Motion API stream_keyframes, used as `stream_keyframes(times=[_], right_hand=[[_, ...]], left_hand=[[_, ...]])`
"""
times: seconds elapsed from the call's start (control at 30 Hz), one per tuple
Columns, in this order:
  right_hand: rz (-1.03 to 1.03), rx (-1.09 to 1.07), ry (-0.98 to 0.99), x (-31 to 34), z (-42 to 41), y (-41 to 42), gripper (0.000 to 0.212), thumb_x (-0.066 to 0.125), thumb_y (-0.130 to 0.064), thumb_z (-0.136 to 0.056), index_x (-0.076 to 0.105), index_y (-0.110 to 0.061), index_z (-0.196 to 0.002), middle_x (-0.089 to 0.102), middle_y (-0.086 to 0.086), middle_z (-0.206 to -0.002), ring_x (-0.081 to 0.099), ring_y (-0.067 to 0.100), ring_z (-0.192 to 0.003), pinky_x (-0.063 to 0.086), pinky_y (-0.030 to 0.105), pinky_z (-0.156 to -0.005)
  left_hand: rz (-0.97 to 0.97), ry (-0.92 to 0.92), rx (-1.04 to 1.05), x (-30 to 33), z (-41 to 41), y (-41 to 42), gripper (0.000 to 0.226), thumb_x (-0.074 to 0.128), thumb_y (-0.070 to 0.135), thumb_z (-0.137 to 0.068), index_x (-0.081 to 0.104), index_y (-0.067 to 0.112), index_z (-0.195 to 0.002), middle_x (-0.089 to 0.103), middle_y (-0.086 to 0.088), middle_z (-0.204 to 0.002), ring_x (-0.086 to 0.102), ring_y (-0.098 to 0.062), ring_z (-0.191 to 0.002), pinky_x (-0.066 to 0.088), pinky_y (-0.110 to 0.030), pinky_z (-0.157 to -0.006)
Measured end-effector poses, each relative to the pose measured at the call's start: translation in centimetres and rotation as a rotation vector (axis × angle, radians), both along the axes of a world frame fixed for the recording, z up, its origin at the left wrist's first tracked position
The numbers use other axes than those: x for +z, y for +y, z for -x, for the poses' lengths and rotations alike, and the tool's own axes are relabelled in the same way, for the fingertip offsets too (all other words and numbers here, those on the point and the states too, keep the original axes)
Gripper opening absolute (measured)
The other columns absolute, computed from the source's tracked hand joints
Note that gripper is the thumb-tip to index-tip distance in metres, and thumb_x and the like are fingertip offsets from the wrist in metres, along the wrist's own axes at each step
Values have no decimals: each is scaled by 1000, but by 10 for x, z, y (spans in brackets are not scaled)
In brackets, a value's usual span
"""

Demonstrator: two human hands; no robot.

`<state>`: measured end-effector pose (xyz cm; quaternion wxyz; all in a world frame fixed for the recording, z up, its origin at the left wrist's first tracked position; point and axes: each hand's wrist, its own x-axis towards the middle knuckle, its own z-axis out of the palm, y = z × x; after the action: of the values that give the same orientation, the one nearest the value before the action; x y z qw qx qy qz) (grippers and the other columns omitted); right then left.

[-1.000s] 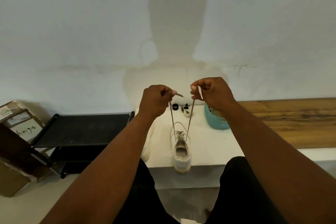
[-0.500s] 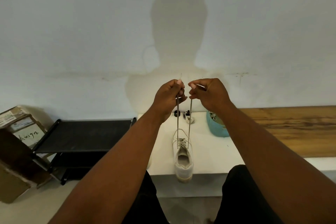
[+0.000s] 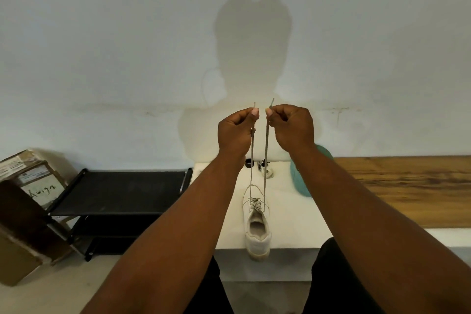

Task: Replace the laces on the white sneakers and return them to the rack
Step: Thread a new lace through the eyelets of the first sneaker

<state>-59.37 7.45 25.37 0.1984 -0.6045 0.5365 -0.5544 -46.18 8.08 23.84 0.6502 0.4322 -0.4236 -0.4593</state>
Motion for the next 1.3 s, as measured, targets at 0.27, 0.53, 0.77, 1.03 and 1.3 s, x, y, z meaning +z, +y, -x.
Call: stream_keyframes(times=[0.27,0.53,0.77,1.03,1.3], right_hand=[[-9,-58,-52,0,-15,2,13,69,-26,-94,79,-23,-101,67,-23,-74,68,-2,-76,56,24,-80],[-26,-66,30,3,-16,1,11,66,-27,-96,72,-25,-87,64,-22,-72,64,-2,-72,49,18,-73],[-188,372,153,-11,-4,12,28,55,-5,-98,68,-22,-80,64,-5,-67,60,16,-63,49,33,-67],[-145,313,13,-32,8,12,17,66,-18,-98,76,-19,-84,63,-9,-64,52,3,-58,44,23,-63],[122,247,661,-51,29,1,17,66,-23,-91,82,-18,-92,71,-8,-73,61,8,-65,41,19,-63]], left_hand=[[-40,118,-12,-1,10,-1,14,76,23,-93,79,17,-105,79,6,-91,74,-4,-82,60,-33,-84],[17,59,-10,1,2,-1,12,76,21,-92,79,17,-103,79,2,-100,74,-9,-96,58,-31,-89],[90,-232,-12,1,-8,-8,7,83,27,-85,82,23,-90,77,1,-102,72,-17,-102,57,-41,-94],[-151,-333,-335,-23,-14,6,52,35,64,-103,69,30,-123,77,-5,-98,74,-23,-98,52,-41,-95],[-210,-90,-329,-57,-19,-8,31,47,10,-106,72,22,-119,64,-4,-76,58,-17,-73,47,-42,-87]])
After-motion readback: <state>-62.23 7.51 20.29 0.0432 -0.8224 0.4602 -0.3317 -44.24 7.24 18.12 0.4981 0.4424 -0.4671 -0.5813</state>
